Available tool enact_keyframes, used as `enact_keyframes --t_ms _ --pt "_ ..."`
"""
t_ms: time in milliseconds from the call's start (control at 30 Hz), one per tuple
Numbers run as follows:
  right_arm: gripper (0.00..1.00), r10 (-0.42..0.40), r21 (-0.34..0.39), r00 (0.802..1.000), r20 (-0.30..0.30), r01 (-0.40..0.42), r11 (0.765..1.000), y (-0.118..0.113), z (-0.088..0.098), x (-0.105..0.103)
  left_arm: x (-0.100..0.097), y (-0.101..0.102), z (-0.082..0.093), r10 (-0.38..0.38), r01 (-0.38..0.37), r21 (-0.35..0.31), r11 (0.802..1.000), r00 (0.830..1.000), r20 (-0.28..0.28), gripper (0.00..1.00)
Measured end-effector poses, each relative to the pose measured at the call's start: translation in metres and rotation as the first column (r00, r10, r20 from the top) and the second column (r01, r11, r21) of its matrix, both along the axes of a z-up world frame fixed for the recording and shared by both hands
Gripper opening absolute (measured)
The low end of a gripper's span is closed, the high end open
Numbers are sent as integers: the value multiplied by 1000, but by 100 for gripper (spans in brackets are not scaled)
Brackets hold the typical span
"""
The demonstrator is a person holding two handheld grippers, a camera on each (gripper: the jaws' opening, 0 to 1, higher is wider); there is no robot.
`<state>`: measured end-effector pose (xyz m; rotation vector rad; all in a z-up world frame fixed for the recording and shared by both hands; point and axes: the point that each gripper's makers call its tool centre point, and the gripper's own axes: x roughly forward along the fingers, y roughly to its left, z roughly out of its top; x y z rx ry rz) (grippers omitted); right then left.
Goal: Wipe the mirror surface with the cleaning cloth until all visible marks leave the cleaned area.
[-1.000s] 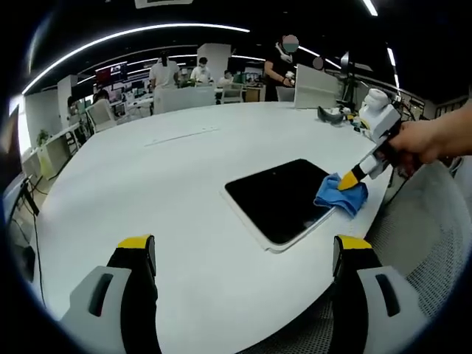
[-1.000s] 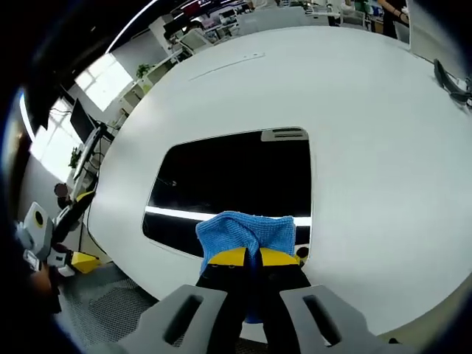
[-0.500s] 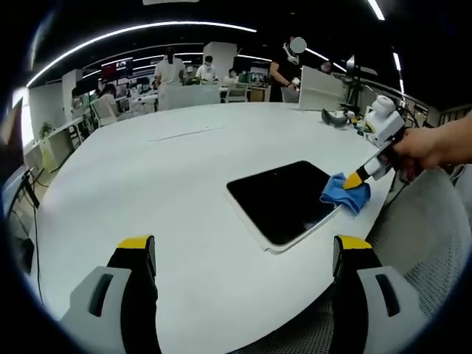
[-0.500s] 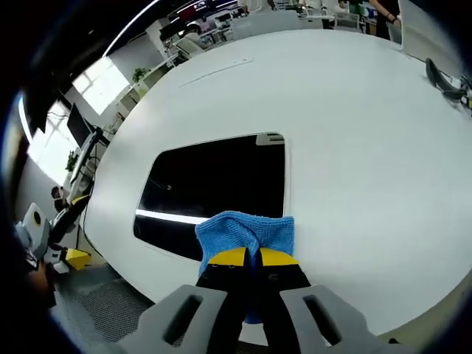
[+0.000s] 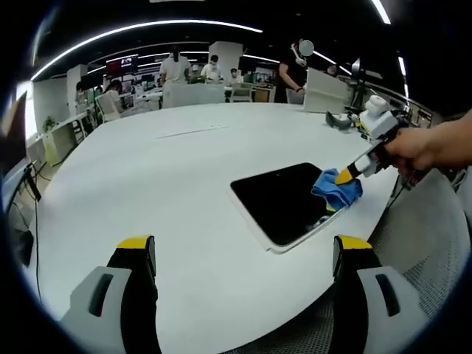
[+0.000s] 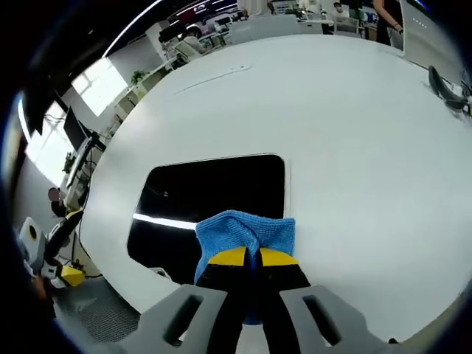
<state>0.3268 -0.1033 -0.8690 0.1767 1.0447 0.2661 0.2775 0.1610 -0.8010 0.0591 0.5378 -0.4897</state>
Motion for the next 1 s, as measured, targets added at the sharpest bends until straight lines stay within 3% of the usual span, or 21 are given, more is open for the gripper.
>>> enact_keyframes --t_ms 467,733,1000 --pt "0 -20 -8 1000 4 20 1000 -2 1 32 3 4 0 32 -32 -26 999 999 -7 99" --pt "0 -24 -25 1000 7 25 999 -3 0 57 3 3 -1 12 -12 -14 1000 1000 0 99" --pt "0 -44 -23 999 2 44 999 -6 -1 70 2 1 0 0 0 -27 1000 1000 2 98"
